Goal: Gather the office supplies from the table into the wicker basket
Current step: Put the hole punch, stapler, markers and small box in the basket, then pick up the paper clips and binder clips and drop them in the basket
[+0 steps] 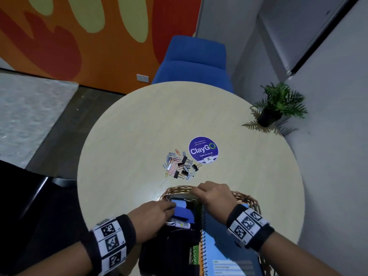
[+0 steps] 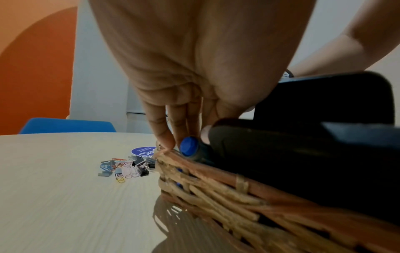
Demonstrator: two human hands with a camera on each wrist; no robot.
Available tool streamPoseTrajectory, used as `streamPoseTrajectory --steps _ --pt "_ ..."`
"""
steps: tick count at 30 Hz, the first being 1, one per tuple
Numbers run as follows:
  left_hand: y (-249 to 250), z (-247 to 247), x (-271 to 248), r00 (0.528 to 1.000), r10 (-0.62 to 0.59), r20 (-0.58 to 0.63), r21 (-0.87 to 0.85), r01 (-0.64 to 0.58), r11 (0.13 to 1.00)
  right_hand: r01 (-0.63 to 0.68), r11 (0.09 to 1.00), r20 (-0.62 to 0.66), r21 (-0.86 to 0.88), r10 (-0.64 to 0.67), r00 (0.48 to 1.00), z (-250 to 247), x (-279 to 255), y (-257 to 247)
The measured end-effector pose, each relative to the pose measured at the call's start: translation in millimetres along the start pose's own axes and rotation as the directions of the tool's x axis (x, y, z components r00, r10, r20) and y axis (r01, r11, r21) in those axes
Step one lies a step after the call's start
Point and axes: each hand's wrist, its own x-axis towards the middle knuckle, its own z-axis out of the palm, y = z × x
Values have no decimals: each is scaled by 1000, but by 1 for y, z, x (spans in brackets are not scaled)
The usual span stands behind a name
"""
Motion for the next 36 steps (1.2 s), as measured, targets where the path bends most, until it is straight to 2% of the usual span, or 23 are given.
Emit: streamPoseTrajectory --steps 3,7,10,12,14,17,19,21,23,25,28,31,36 --pt "-6 -5 -4 999 -27 -23 -175 22 984 -12 999 51 -48 14 999 -7 6 -10" --pt "-29 -20 -10 967 -173 -189 -374 92 923 -89 994 159 -65 98 982 -14 3 -15" --pt "-62 -28 -5 927 -288 -239 -431 165 887 -193 980 94 42 188 978 -21 -2 -20" --pt "-86 -32 8 908 -355 -222 -446 230 865 -298 941 45 159 294 955 -35 -2 -21" --pt "-105 -37 28 898 -398 -186 -444 284 850 -413 878 112 241 398 911 -48 3 -13" --pt "-122 -40 65 898 -423 -124 -404 344 848 -523 822 235 224 475 848 -55 18 16" --pt "-121 -41 90 915 -394 -86 -364 339 868 -552 820 306 150 492 815 -51 34 39" --pt "-111 -39 111 950 -309 -39 -307 283 909 -523 851 407 51 460 789 -40 52 60" --pt "-98 -34 127 980 -200 16 -230 198 953 -407 913 494 -40 372 786 -26 69 74" --pt "-89 -27 135 990 -136 39 -170 141 975 -273 959 550 -76 269 791 -11 85 80" --pt "-87 -17 138 991 -130 36 -136 134 982 -165 985 584 -59 168 794 13 106 85" --pt "-90 -6 136 991 -125 45 -114 130 985 -107 992 599 -73 130 790 37 119 89" --pt "-86 0 136 992 -123 -14 -100 121 988 -122 989 630 -85 148 762 60 126 96"
